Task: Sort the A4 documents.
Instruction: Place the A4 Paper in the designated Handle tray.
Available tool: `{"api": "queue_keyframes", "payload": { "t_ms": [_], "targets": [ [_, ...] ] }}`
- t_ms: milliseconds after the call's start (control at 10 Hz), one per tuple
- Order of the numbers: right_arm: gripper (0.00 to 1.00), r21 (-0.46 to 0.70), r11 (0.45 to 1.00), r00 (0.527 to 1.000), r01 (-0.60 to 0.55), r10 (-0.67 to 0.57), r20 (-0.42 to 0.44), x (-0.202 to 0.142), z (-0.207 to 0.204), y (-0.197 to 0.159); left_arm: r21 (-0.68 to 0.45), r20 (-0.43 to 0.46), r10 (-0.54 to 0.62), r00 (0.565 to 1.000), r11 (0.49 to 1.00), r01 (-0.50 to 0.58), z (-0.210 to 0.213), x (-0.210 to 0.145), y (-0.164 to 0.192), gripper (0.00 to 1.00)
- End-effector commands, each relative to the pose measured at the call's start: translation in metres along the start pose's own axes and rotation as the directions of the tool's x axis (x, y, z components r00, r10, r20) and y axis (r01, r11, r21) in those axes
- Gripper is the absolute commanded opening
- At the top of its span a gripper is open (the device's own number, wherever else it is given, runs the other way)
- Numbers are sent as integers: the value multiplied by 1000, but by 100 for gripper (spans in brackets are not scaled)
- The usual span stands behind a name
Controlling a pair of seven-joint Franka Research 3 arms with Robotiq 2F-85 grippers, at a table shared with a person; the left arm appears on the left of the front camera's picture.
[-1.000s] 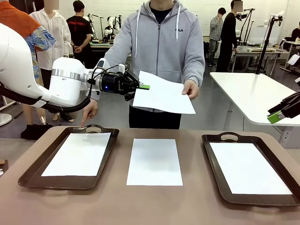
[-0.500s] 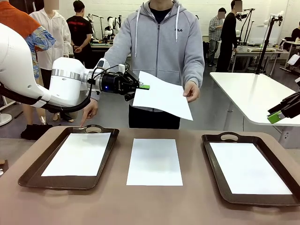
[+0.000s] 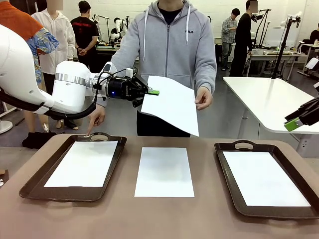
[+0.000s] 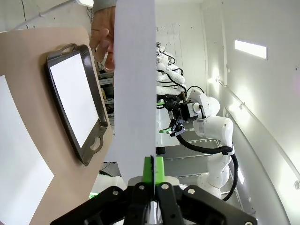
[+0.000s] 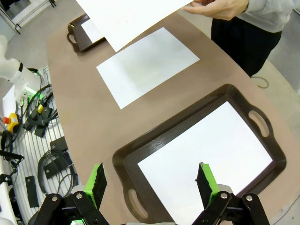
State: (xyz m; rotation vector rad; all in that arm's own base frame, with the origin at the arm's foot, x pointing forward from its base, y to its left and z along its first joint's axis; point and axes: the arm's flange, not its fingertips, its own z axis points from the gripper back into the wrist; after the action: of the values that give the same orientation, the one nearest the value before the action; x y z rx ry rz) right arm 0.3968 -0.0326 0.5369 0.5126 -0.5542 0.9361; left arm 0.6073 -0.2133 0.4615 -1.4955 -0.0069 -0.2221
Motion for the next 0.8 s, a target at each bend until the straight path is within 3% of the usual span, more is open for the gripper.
{"api": "queue_keyframes", "payload": {
  "t_ms": [0, 700],
  "targets": [
    [100, 4, 1000, 1000, 1, -1, -3, -1, -1, 0, 1, 1, -2, 1000, 1000, 2, 0, 0, 0, 0],
    [100, 4, 1000, 1000, 1, -1, -3, -1, -1, 0, 1, 1, -2, 1000, 1000, 2, 0, 0, 0, 0]
  ]
}}
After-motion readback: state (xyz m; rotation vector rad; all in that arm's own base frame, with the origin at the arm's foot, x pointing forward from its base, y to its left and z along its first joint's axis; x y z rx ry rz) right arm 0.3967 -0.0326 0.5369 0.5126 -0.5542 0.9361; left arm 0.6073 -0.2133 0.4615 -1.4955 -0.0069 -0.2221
